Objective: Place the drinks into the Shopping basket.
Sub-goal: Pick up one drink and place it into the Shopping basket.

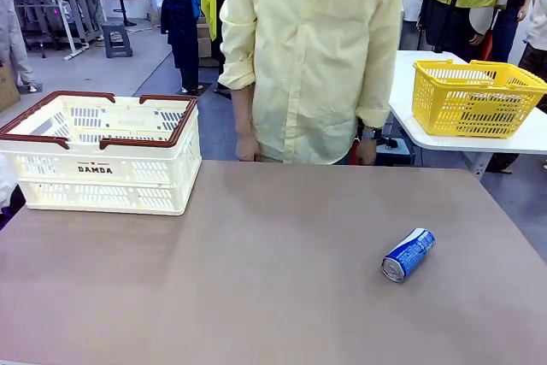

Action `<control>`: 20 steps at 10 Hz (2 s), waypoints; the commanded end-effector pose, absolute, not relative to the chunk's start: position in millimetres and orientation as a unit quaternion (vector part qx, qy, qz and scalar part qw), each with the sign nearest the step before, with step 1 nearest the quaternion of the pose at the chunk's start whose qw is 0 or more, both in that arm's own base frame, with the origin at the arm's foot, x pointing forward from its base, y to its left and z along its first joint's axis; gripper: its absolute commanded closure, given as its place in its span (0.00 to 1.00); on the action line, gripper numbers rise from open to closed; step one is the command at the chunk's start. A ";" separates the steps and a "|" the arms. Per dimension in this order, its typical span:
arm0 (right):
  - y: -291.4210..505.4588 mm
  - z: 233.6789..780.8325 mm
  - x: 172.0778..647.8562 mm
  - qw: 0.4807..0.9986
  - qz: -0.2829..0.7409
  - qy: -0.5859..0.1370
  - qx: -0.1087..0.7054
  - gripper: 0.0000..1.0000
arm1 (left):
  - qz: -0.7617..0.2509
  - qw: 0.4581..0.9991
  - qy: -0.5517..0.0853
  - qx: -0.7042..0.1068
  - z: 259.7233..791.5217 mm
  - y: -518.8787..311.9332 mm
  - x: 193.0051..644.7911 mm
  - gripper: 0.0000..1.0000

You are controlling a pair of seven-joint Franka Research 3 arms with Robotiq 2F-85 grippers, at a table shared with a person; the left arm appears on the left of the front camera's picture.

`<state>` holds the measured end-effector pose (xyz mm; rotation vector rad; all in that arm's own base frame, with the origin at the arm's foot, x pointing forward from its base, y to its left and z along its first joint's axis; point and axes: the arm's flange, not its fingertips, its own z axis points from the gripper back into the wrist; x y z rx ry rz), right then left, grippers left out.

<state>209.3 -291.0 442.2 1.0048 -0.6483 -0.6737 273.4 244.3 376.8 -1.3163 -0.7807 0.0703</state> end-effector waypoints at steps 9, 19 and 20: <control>50.1 454.0 356.6 0.980 0.062 -0.123 0.145 0.00 | 0.026 0.715 -0.356 -0.601 379.1 243.2 270.8 0.00; 79.0 420.9 402.2 0.841 0.470 -0.087 0.253 0.00 | 0.026 0.715 -0.356 -0.601 379.1 243.2 270.8 0.00; 71.2 416.4 401.7 0.879 0.423 -0.075 0.209 0.00 | 0.026 0.715 -0.356 -0.601 379.1 243.2 270.8 0.00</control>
